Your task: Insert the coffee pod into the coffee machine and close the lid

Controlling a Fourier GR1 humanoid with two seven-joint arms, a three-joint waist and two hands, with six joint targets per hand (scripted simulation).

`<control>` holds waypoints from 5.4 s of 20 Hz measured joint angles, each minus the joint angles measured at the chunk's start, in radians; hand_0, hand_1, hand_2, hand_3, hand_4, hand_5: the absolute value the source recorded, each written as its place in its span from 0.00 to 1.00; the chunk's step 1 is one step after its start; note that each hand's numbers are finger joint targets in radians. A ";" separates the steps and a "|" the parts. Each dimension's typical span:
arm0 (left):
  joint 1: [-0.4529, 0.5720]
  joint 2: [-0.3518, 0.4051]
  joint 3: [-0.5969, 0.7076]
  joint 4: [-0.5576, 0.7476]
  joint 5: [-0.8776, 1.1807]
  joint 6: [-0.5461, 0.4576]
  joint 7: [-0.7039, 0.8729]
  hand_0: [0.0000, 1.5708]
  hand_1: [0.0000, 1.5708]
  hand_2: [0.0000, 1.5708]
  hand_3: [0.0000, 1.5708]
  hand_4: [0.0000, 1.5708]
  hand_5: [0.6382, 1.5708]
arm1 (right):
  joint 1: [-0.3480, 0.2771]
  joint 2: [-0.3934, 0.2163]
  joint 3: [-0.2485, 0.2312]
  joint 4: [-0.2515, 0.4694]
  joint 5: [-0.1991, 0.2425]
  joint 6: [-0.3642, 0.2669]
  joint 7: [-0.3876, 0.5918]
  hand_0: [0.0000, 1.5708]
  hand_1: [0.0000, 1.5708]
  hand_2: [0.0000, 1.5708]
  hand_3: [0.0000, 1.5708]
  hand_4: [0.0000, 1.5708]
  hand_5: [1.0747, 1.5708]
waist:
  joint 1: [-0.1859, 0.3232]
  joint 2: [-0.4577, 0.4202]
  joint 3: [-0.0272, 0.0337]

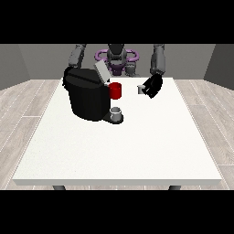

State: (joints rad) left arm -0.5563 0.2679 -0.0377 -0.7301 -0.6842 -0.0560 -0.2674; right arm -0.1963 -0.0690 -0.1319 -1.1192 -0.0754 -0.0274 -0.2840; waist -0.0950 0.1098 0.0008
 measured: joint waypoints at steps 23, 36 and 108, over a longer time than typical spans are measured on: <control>-0.199 -0.035 0.080 -0.134 0.084 -0.221 0.194 0.87 0.87 0.89 0.86 0.42 1.00 | 0.002 -0.043 -0.003 0.054 -0.001 0.036 -0.021 0.00 0.00 0.00 0.00 0.12 1.00 | -0.013 -0.082 -0.0006; -0.359 -0.013 0.176 -0.118 0.135 -0.196 0.264 0.90 0.90 0.92 0.87 0.41 1.00 | -0.054 -0.066 0.009 0.038 -0.018 0.108 -0.052 0.00 0.00 0.00 0.00 0.00 1.00 | -0.086 0.033 -0.0009; 0.345 -0.133 0.357 -0.008 0.485 -0.339 -0.149 0.00 0.00 0.00 0.00 0.19 1.00 | 0.148 0.059 0.303 -0.338 0.133 0.049 0.079 0.00 0.00 0.00 0.00 0.25 1.00 | 0.039 -0.457 -0.0015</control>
State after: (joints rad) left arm -0.2112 0.1347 0.3191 -0.7381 -0.1989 -0.3953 -0.4165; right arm -0.0481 -0.0104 0.1709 -1.4573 0.0579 0.0220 -0.2052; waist -0.0557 -0.3473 -0.0007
